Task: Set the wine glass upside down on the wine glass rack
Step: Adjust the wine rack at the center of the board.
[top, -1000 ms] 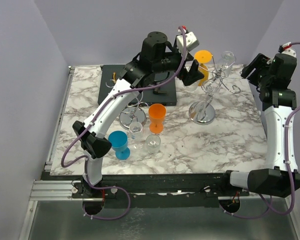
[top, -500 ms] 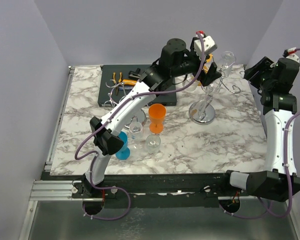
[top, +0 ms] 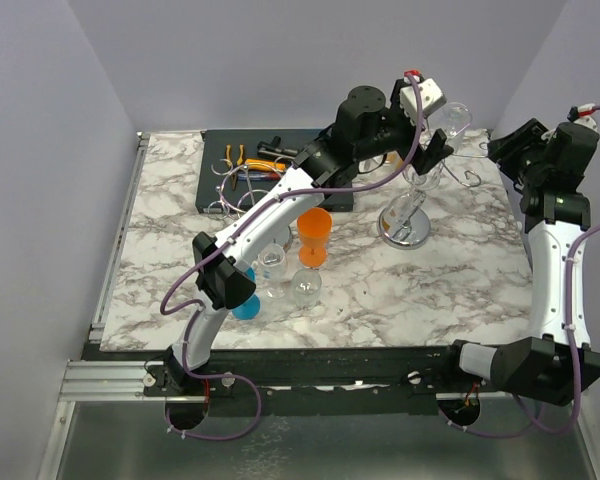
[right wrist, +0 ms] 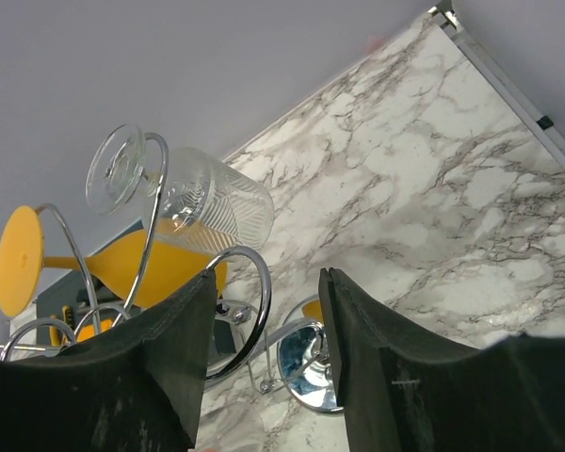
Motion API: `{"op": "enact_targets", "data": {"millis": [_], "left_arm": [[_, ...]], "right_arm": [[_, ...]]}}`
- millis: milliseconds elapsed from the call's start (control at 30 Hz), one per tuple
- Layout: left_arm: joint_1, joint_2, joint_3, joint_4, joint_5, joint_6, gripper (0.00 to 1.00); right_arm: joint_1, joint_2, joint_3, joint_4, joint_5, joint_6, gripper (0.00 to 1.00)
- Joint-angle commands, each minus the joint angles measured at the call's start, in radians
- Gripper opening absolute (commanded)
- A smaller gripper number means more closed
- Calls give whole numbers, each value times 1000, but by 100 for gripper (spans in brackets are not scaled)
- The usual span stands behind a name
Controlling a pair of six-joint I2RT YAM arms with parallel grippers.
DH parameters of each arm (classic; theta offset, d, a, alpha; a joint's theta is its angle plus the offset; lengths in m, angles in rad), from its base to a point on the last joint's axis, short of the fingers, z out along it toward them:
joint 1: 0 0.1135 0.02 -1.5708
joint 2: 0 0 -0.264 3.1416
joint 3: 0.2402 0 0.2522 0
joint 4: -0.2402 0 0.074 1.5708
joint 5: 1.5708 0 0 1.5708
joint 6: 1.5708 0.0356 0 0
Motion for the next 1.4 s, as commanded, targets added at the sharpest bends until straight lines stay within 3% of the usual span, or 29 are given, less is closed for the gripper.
{"op": "enact_targets", "data": {"millis": [0, 267, 567, 1000, 1367], "left_arm": [[-4, -2, 21, 43, -27, 11, 99], [-3, -11, -10, 52, -86, -24, 93], [-4, 10, 7, 52, -58, -11, 89], [-3, 47, 28, 54, -18, 13, 72], [0, 23, -27, 66, -6, 56, 76]], "right_arm": [[-10, -11, -14, 43, -65, 39, 53], [-18, -41, -42, 50, -74, 50, 50], [-35, -57, -78, 78, -126, 97, 48], [-87, -84, -143, 139, -270, 173, 49], [-135, -95, -173, 199, -346, 247, 55]]}}
